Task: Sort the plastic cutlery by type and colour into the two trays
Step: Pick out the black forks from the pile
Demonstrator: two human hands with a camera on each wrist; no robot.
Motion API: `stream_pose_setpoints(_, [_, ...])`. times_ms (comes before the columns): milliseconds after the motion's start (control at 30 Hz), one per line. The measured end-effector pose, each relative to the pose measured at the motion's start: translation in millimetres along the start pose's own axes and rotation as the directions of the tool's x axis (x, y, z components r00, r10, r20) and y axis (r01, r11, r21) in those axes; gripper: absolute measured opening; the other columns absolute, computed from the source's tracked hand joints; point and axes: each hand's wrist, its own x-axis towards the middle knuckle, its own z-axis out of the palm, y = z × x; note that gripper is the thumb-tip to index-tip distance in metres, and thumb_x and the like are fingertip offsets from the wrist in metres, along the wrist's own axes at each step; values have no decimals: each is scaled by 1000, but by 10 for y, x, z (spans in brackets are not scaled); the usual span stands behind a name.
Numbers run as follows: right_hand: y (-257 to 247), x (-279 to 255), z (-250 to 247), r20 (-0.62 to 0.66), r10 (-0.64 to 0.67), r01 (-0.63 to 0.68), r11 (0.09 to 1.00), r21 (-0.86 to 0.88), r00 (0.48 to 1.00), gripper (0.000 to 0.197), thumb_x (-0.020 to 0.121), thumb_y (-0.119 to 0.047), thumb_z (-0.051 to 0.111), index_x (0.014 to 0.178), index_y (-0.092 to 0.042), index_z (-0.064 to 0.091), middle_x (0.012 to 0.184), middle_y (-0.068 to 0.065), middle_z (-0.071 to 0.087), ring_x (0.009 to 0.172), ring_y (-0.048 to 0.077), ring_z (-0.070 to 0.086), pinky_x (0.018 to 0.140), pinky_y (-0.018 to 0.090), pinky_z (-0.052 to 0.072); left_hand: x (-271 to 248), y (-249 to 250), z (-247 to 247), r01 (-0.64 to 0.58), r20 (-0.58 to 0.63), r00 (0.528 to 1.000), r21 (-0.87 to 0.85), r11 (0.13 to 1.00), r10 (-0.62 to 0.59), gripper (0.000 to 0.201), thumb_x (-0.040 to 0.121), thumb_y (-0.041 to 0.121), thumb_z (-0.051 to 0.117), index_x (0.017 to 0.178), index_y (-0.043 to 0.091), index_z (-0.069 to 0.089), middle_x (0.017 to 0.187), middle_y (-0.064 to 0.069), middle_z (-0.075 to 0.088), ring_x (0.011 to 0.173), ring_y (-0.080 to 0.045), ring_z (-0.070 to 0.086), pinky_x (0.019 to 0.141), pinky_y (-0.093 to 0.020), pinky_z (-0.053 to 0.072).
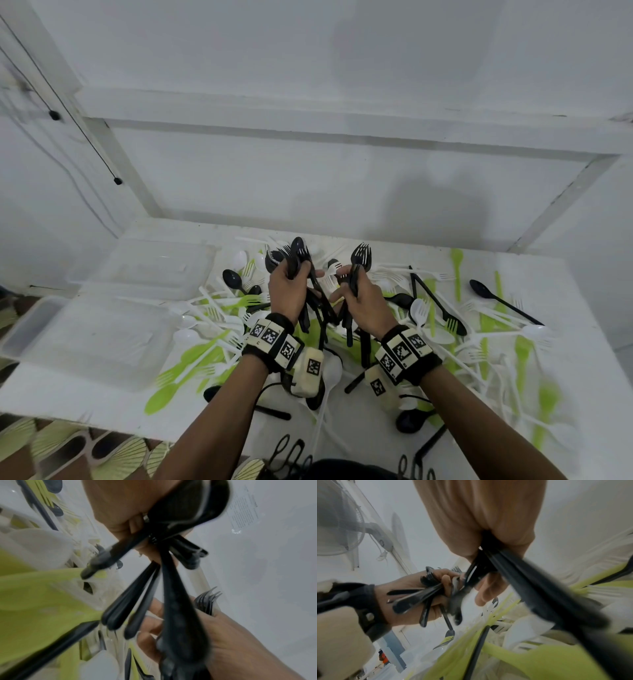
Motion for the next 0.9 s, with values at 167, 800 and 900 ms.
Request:
stream_pose_setpoints(167, [-55,-18,19,-33,-7,7,1000,7,999,20,106,-8,44,120,-20,54,75,-2,60,49,20,64,50,35,52,64,106,-14,-81,-17,996,103,991,83,20,98,26,61,93,6,63,73,-1,74,56,-22,65,61,-35,57])
stream_pose_setpoints(800, [-115,-20,187,79,6,17,959,-284,997,30,99,-22,61,71,-18,51,61,3,55,54,23,48,55,34,33,-39,24,1,116,188,978,-129,985,-91,18,101,19,63,116,10,64,95,-13,78,49,-18,62,52,-27,53])
stream_pose_setpoints(900, [-93,27,117,148,43,-13,980,-201,988,32,103,-35,56,78,-15,60,58,-4,55,48,13,53,52,28,40,-85,-28,-69,105,267,961,-92,990,-77,24,99,18,66,117,3,67,80,-10,74,44,-18,56,47,-24,49])
